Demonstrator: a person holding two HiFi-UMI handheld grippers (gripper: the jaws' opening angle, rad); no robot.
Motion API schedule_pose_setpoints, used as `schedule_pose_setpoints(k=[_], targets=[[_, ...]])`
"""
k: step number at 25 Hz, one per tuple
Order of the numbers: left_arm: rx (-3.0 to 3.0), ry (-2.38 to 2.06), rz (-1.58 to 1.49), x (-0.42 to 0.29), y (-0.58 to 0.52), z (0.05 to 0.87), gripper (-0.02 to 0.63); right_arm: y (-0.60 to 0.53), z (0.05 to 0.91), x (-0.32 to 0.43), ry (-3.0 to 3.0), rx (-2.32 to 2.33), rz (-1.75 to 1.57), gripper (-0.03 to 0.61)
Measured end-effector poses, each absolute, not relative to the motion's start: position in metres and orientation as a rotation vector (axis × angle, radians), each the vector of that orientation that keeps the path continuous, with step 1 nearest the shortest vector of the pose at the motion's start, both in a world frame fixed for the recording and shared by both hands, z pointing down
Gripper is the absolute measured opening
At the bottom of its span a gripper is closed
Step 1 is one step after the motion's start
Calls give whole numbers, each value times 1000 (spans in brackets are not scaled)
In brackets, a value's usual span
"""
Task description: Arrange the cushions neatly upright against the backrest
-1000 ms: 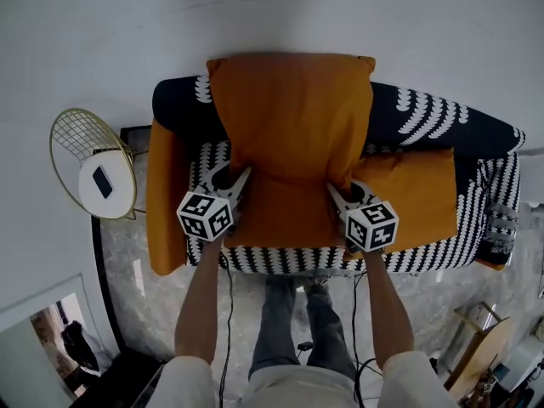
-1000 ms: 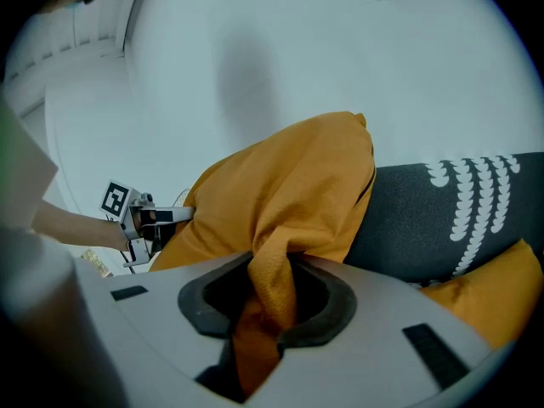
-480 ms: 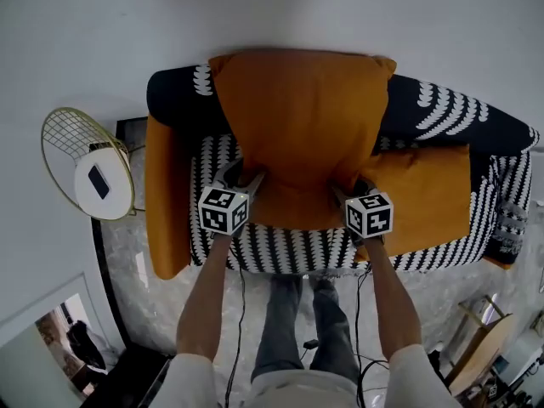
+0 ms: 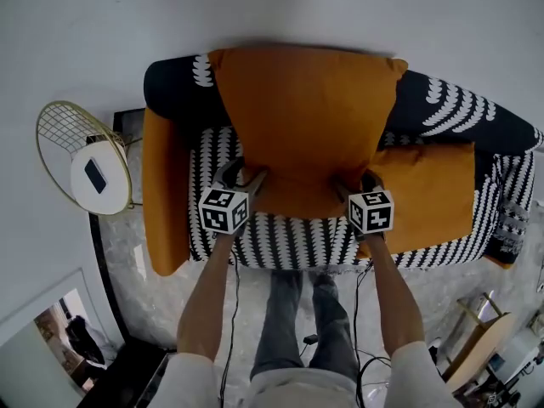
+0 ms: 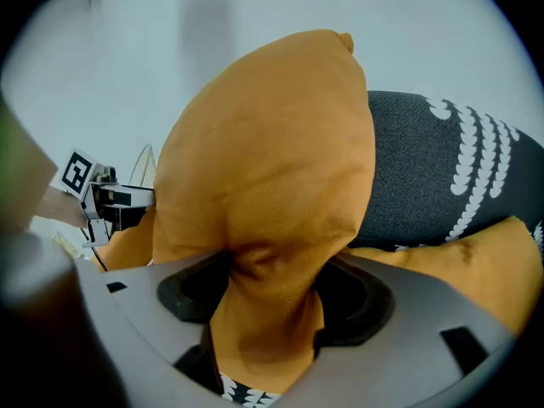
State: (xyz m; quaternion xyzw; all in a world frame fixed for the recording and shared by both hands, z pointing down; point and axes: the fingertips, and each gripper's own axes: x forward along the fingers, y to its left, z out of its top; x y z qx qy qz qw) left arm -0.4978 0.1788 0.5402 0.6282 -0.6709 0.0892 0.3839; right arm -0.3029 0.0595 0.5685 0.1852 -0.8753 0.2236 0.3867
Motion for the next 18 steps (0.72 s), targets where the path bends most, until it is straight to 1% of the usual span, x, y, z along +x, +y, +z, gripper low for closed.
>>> schedule_pose_setpoints(k=[6,11,12,18], targets=[[1519,-1786,115,-502,212,527,275,66,551,-280,-2257,551,608,314],[1567,-1824,118,-473,221,498,273,62,514,-255,-2324,635,543,313],[1583,-1829,118,-466,219,491,273,64,507,-251,-2339,639,526,307],[1712,-1794,126,-407,192,456,273,70,467,-204,-2391,692,462,218]])
